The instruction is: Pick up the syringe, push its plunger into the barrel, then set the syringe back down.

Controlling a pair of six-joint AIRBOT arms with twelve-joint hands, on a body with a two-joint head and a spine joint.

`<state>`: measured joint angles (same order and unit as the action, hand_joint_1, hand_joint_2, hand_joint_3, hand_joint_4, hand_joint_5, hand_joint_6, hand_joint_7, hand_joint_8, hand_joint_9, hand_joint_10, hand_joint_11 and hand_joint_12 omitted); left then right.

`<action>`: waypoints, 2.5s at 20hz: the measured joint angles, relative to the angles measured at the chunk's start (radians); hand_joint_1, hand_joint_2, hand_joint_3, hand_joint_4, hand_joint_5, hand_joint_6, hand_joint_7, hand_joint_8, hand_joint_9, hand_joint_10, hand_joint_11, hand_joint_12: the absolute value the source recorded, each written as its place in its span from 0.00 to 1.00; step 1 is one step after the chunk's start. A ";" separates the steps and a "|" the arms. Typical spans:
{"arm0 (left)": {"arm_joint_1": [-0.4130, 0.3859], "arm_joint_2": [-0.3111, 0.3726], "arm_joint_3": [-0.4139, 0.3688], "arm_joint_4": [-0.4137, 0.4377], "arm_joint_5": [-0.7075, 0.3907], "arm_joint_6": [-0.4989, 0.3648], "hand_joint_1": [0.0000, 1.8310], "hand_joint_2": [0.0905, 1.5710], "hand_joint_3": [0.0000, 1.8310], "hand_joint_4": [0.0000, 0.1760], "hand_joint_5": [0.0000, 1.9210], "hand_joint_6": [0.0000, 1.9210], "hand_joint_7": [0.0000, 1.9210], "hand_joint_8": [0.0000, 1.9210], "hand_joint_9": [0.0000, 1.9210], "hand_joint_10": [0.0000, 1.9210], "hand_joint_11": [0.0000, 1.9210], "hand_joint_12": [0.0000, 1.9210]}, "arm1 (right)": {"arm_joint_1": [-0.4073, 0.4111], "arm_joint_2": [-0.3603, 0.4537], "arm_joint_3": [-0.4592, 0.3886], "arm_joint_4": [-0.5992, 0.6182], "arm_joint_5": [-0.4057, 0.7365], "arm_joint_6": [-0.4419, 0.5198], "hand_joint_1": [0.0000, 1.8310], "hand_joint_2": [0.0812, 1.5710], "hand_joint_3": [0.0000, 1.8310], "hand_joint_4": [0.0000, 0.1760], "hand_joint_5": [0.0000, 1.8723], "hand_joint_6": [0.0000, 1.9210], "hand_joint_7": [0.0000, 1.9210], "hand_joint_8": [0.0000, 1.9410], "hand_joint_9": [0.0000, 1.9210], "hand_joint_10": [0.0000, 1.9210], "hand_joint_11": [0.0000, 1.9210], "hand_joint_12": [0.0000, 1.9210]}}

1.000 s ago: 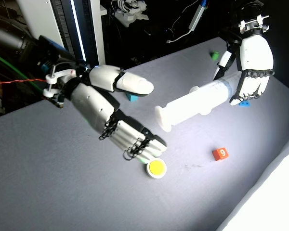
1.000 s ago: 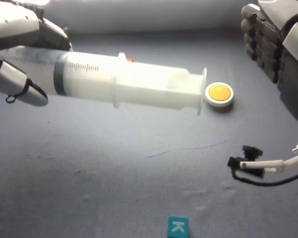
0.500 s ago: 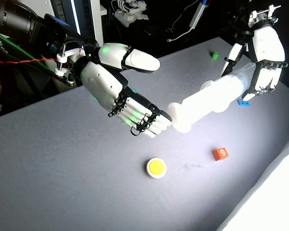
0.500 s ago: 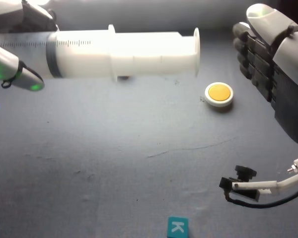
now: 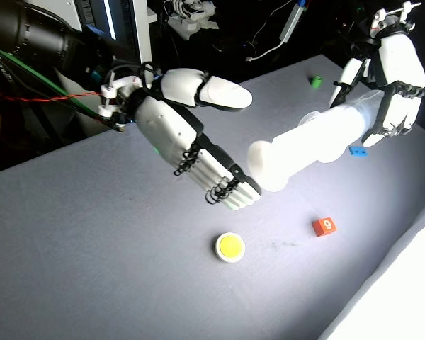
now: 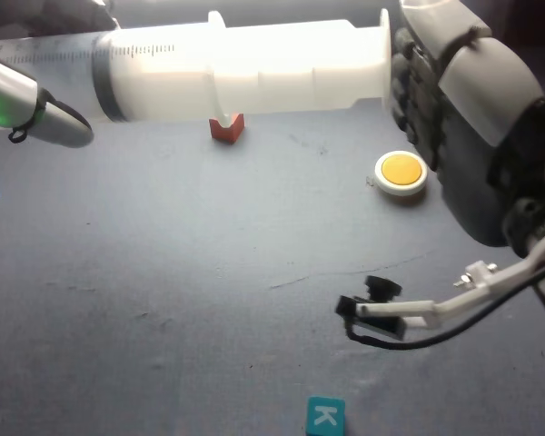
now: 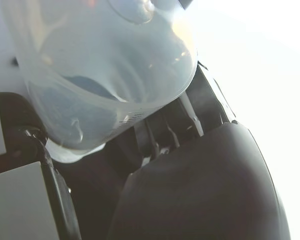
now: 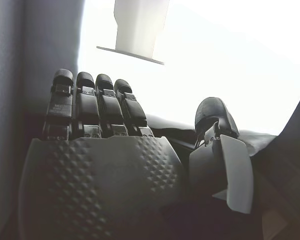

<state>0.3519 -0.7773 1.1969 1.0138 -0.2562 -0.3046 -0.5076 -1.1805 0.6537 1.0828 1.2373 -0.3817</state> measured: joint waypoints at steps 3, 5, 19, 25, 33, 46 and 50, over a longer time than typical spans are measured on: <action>0.000 0.000 0.002 -0.002 -0.030 -0.002 0.68 0.70 0.00 0.00 0.46 0.55 0.53 0.53 0.44 0.48 0.28 0.61 | 0.010 -0.023 0.015 0.004 0.001 0.000 0.00 0.69 0.00 0.00 0.00 0.00 0.00 0.00 0.00 0.00 0.00 0.00; 0.000 0.000 0.002 -0.002 -0.028 -0.002 0.67 0.70 0.00 0.00 0.47 0.56 0.54 0.52 0.49 0.35 0.28 0.61 | 0.021 -0.035 0.019 0.005 0.007 -0.001 0.00 0.69 0.00 0.00 0.00 0.00 0.00 0.00 0.00 0.00 0.00 0.00; 0.000 0.007 0.010 0.016 -0.014 0.011 0.67 0.69 0.00 0.00 0.49 0.50 0.54 0.53 0.50 0.35 0.29 0.61 | 0.026 -0.085 0.060 -0.043 -0.035 -0.080 0.00 0.69 0.00 0.00 0.00 0.00 0.00 0.00 0.00 0.00 0.00 0.00; 0.000 0.008 0.010 0.021 0.002 0.015 0.67 0.69 0.00 0.00 0.49 0.52 0.53 0.53 0.49 0.35 0.27 0.61 | 0.046 -0.132 0.097 -0.025 -0.032 -0.088 0.00 0.69 0.00 0.00 0.00 0.00 0.00 0.00 0.00 0.00 0.00 0.00; 0.000 0.010 0.011 0.022 0.043 0.020 0.67 0.69 0.00 0.00 0.49 0.50 0.54 0.53 0.50 0.33 0.28 0.61 | 0.094 -0.212 0.134 0.002 0.008 -0.117 0.00 0.70 0.00 0.00 0.00 0.00 0.00 0.00 0.00 0.00 0.00 0.00; 0.000 0.008 0.011 0.038 0.048 0.038 0.67 0.69 0.00 0.00 0.50 0.49 0.55 0.52 0.50 0.33 0.29 0.61 | 0.093 -0.311 0.179 -0.010 -0.005 -0.140 0.00 0.70 0.00 0.00 0.00 0.00 0.00 0.00 0.00 0.00 0.00 0.00; 0.000 0.008 0.011 0.037 0.048 0.037 0.67 0.69 0.00 0.01 0.50 0.50 0.54 0.51 0.50 0.33 0.28 0.61 | 0.093 -0.346 0.227 -0.053 -0.027 -0.140 0.00 0.69 0.00 0.00 0.00 0.00 0.00 0.00 0.00 0.00 0.00 0.00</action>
<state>0.3519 -0.7692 1.2079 1.0512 -0.2081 -0.2676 -0.4145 -1.5269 0.8803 1.0302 1.2098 -0.5213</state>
